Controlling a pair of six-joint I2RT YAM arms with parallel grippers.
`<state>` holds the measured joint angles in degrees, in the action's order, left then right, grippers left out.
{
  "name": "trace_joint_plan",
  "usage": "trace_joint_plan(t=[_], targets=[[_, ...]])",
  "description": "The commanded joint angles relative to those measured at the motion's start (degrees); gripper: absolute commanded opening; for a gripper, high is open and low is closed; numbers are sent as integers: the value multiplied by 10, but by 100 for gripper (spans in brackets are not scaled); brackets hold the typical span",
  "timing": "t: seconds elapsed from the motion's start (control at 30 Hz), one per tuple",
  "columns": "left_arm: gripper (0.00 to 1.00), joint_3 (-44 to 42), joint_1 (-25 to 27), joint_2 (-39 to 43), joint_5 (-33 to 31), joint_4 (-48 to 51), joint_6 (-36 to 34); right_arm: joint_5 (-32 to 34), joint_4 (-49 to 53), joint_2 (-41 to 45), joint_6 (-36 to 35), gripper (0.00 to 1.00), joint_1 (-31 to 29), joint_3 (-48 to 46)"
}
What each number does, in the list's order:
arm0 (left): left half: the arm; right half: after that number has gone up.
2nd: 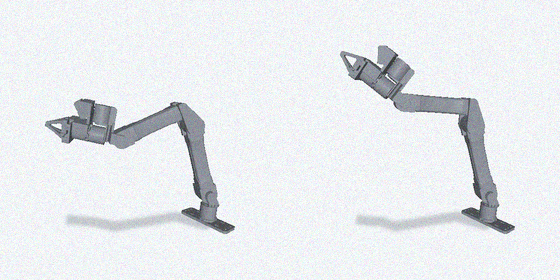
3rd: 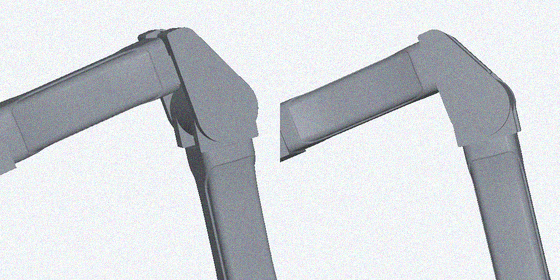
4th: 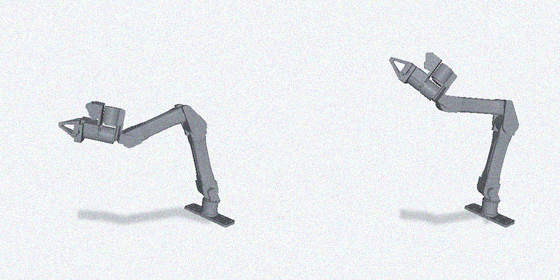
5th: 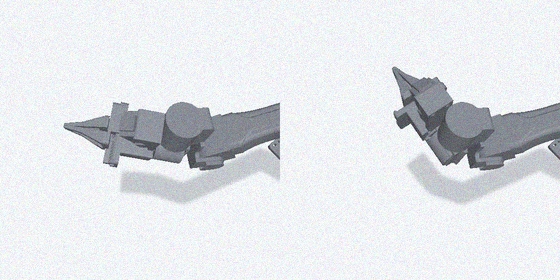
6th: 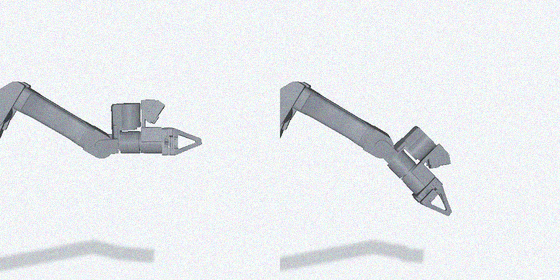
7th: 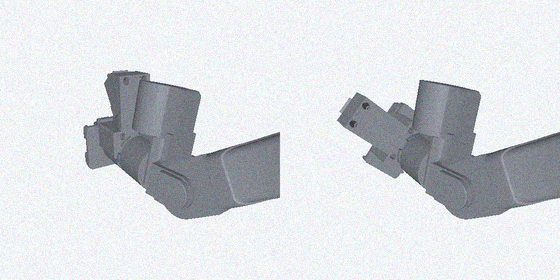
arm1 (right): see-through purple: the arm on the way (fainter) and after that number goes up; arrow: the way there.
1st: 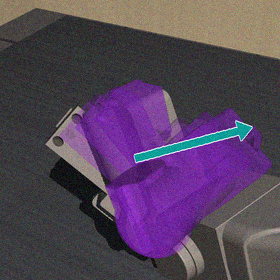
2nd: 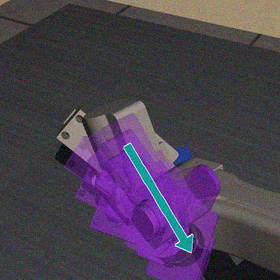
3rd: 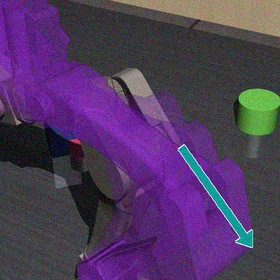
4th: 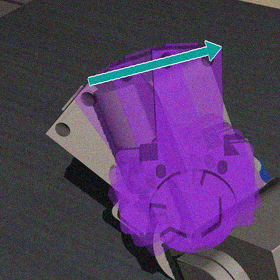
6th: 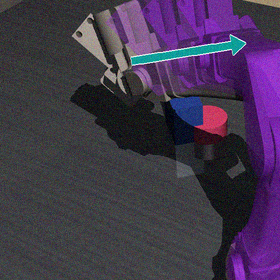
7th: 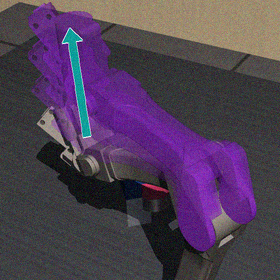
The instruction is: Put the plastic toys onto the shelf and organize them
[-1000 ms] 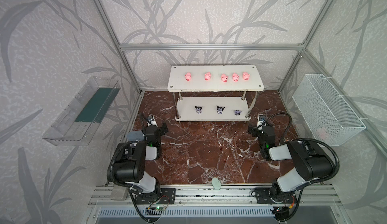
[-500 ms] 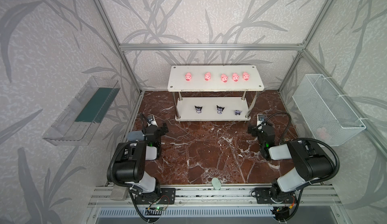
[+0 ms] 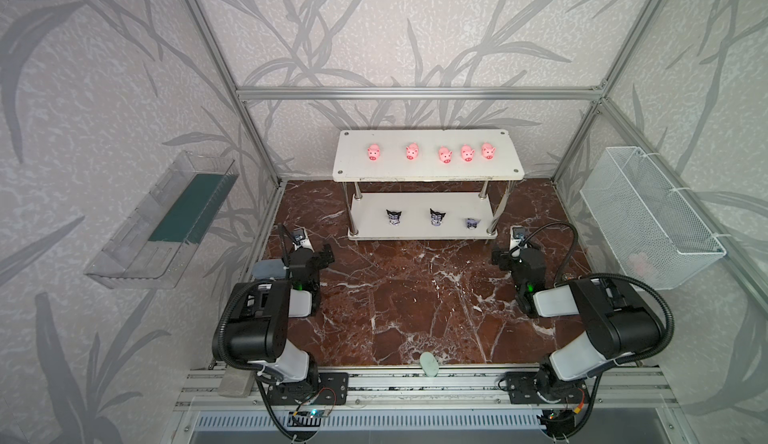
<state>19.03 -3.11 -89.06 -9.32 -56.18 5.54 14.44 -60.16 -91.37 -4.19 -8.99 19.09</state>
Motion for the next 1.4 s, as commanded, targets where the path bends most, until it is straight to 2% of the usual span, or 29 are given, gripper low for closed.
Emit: trace_joint_plan(t=[0.0, 0.67, 0.87, 0.93, 1.03, 1.37], targets=[[99, 7, 1, -5, -2, -11, -11, 0, -20, -3, -1, 99, -2, -1], [99, 7, 1, -5, -2, -10, -11, 6, -6, -2, 0, 99, -2, 6], [100, 7, 2, -5, -2, -11, -11, -65, -21, -1, -25, 99, -2, -4], [99, 7, 1, -5, -2, -11, -11, -53, -13, -1, -20, 99, -2, 1], [100, 7, 2, -5, -2, -11, -11, 6, -12, -3, 1, 99, -2, 3], [99, 7, 2, -5, -2, -11, -11, -12, -26, -3, -7, 99, -3, -5]])
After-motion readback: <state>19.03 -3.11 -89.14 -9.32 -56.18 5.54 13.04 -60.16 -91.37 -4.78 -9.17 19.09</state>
